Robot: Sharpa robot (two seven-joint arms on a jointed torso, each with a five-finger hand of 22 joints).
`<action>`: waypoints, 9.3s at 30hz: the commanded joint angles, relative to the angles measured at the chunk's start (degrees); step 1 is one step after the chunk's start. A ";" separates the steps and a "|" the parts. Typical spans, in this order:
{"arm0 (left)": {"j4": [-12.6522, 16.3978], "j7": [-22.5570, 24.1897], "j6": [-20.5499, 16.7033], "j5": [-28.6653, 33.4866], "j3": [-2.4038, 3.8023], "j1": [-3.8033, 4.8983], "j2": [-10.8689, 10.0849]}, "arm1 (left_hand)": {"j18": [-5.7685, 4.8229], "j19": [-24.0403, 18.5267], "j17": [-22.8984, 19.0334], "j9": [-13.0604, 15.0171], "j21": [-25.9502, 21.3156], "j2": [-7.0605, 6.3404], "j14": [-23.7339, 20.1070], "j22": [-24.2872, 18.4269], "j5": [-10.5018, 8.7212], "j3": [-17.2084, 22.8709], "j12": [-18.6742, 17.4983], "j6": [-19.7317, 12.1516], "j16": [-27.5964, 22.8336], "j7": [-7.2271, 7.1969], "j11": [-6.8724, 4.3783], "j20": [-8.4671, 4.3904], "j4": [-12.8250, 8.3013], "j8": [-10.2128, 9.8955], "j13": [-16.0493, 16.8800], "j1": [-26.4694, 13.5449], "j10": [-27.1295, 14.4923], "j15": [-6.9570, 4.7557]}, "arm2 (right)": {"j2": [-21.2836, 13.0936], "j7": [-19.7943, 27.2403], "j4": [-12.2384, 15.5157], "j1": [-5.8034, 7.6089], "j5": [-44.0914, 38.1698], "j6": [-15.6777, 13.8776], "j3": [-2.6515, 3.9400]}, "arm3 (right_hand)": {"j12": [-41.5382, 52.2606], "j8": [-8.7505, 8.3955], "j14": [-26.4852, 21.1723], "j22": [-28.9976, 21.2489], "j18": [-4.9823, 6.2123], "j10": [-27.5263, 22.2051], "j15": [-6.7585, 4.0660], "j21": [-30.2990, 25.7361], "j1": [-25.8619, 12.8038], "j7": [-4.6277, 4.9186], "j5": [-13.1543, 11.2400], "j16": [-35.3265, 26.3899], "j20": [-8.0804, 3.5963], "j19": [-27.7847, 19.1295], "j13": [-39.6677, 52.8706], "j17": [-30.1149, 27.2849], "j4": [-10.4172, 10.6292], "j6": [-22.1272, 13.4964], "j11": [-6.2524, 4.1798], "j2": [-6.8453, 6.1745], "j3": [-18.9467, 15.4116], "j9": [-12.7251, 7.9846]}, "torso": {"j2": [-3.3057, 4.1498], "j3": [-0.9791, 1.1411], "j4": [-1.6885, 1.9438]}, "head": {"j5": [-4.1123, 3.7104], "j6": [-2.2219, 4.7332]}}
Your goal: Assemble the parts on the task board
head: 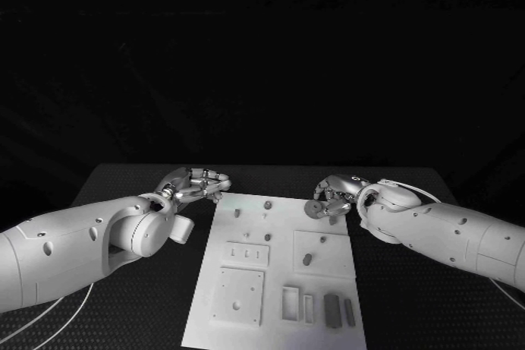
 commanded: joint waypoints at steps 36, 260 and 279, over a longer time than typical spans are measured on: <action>0.07 0.15 1.22 -0.07 0.05 0.05 0.17 | 0.82 -0.47 -0.07 0.14 0.33 0.10 -0.27 0.71 -0.36 -0.02 -0.42 -0.01 -0.39 0.21 0.09 0.02 0.02 -0.43 0.17 -0.52 0.10 0.14 | 1.74 0.62 -1.79 -1.84 -6.53 1.00 -0.25 | 1.03 1.34 0.49 1.13 2.62 0.87 -0.90 1.58 -0.71 -0.01 -0.62 -0.34 -0.14 -0.83 0.19 1.51 1.65 5.54 -0.97 1.54 3.75 0.57 | -0.11 -0.06 -0.03 | -0.02 -1.09; -2.22 0.47 1.83 -0.12 -0.02 -0.21 0.04 | 0.82 -0.62 -0.01 0.57 0.44 0.10 -0.31 0.65 -0.47 0.05 -0.98 0.07 -0.47 0.24 0.05 0.05 0.01 -0.87 0.79 -0.69 0.36 0.17 | -5.51 12.03 0.97 -5.10 7.35 -6.03 -0.17 | -1.24 3.32 1.60 0.92 2.62 -0.78 -1.73 1.65 -0.78 -0.95 -0.31 -4.67 -0.51 -1.77 -2.96 6.21 0.27 7.64 -1.85 2.54 -1.19 -0.20 | -0.55 0.53 -1.04 | -0.63 -1.23; -2.25 0.30 1.85 -0.12 -0.02 -0.21 -0.04 | 0.83 -0.64 -0.01 0.61 0.45 0.14 -0.32 0.65 -0.46 0.08 -1.03 0.09 -0.47 0.23 0.06 0.05 0.00 -0.90 0.83 -0.66 0.35 0.17 | -5.15 11.12 0.99 -5.11 5.88 -4.26 -0.17 | -0.91 3.96 1.77 0.96 2.62 0.15 -2.17 1.90 -1.08 -1.48 -0.81 -4.64 -0.45 -1.65 -2.86 6.37 0.97 8.81 -2.34 3.56 -0.54 0.30 | -0.56 0.56 -1.08 | -0.66 -1.66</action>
